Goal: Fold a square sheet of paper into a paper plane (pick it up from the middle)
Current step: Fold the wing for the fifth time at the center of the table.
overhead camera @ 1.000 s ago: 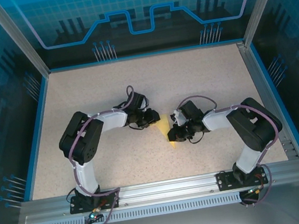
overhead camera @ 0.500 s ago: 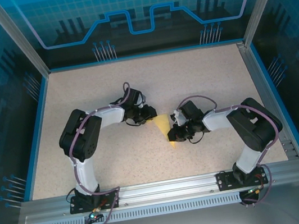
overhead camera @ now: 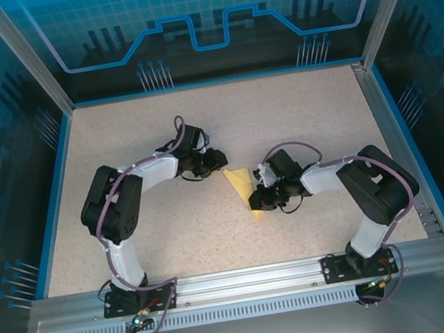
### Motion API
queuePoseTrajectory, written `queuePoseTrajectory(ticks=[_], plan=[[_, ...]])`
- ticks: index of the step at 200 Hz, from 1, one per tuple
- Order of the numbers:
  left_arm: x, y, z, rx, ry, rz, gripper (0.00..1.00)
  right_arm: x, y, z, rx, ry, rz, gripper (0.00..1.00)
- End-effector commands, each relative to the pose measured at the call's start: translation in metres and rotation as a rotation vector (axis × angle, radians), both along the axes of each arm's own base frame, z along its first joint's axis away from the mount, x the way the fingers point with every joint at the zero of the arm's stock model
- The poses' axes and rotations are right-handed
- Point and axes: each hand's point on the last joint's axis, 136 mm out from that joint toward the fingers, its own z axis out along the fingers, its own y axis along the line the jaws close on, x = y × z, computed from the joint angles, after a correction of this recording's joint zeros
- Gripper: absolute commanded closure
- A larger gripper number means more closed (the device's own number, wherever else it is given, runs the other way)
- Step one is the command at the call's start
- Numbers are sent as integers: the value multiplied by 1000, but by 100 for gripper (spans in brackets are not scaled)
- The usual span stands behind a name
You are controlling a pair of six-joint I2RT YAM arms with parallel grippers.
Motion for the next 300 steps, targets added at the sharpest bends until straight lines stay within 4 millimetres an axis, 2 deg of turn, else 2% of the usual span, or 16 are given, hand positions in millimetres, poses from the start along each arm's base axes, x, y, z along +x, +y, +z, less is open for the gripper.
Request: queuePoseTrajectory(ticks=[1, 31, 64, 99, 118, 145, 173, 192, 230, 249, 262, 282, 300], plan=[[-10, -8, 35, -62, -52, -33, 66, -28, -24, -34, -141, 129, -1, 89], [-22, -29, 38, -120, -47, -101, 67, -28, -24, -34, -141, 128, -1, 89], [-19, -39, 13, -104, -17, -111, 68, -29, -24, -34, -136, 127, 0, 90], [-6, -32, -20, -6, 8, -96, 70, -30, -24, -33, -134, 127, 1, 89], [-4, -28, -33, 19, 26, -90, 70, -30, -23, -32, -134, 125, 4, 90], [3, -13, -45, 39, 47, -45, 70, -31, -24, -33, -135, 126, 5, 89], [14, 3, -42, 33, 44, -10, 70, -31, -25, -34, -137, 127, 6, 90], [18, 7, -34, 21, 37, -7, 69, -31, -25, -34, -137, 129, 5, 89], [17, -5, 13, -72, -38, -30, 68, -28, -23, -32, -133, 125, 3, 89], [9, -13, 35, -105, -82, -49, 68, -25, -21, -31, -131, 122, 1, 89], [0, -21, 42, -119, -100, -78, 69, -25, -21, -31, -132, 122, 0, 89], [-15, -37, 36, -118, -89, -138, 70, -21, -20, -30, -129, 117, -5, 89], [-24, -46, 17, -115, -49, -164, 71, -19, -17, -26, -121, 107, -5, 89]])
